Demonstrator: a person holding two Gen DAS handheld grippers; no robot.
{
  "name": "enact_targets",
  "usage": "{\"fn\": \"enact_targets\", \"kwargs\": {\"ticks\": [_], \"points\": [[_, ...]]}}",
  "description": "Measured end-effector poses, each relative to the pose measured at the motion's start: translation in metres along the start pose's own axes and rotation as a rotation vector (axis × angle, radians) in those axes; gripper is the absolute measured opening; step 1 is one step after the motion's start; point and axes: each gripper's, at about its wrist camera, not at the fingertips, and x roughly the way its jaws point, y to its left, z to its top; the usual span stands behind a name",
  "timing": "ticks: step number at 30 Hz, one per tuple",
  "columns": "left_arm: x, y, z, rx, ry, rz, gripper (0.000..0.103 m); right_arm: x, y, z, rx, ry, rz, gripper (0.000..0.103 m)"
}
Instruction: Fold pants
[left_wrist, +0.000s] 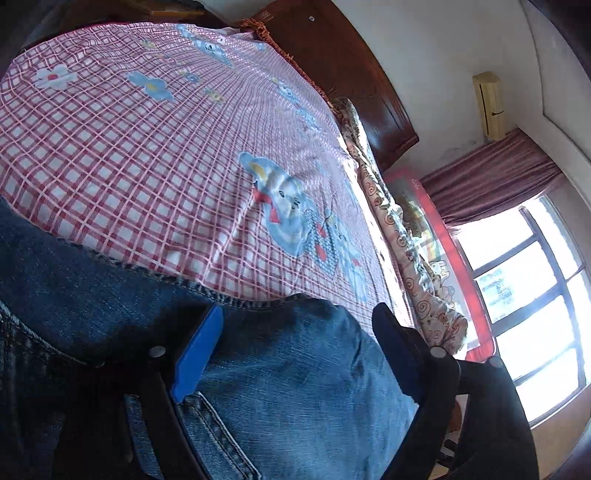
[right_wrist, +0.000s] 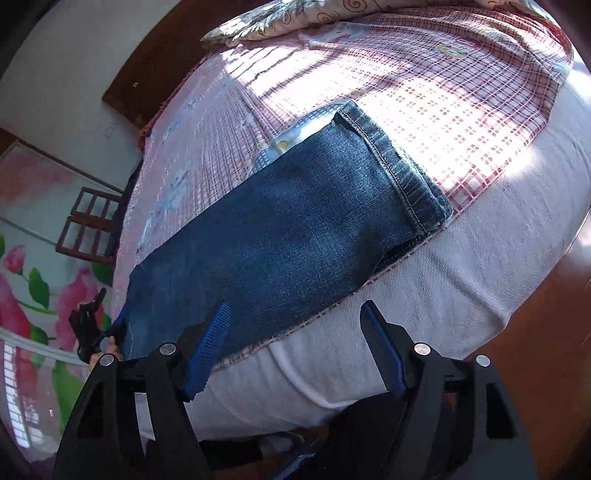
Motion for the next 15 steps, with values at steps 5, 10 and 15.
{"fn": "enact_targets", "kwargs": {"ticks": [5,10,15], "points": [[-0.019,-0.010,-0.011,0.024,-0.041,0.032,0.078,0.005,0.014,0.001,-0.031,0.014,0.019,0.072],[-0.033,-0.063,-0.022,0.170,-0.065,-0.099,0.087,0.016,0.028,-0.003,-0.060,0.047,0.051,0.072],[0.024,-0.038,-0.023,0.072,0.066,-0.091,0.085,0.021,0.036,-0.010,-0.080,0.067,0.059,0.072]]}}
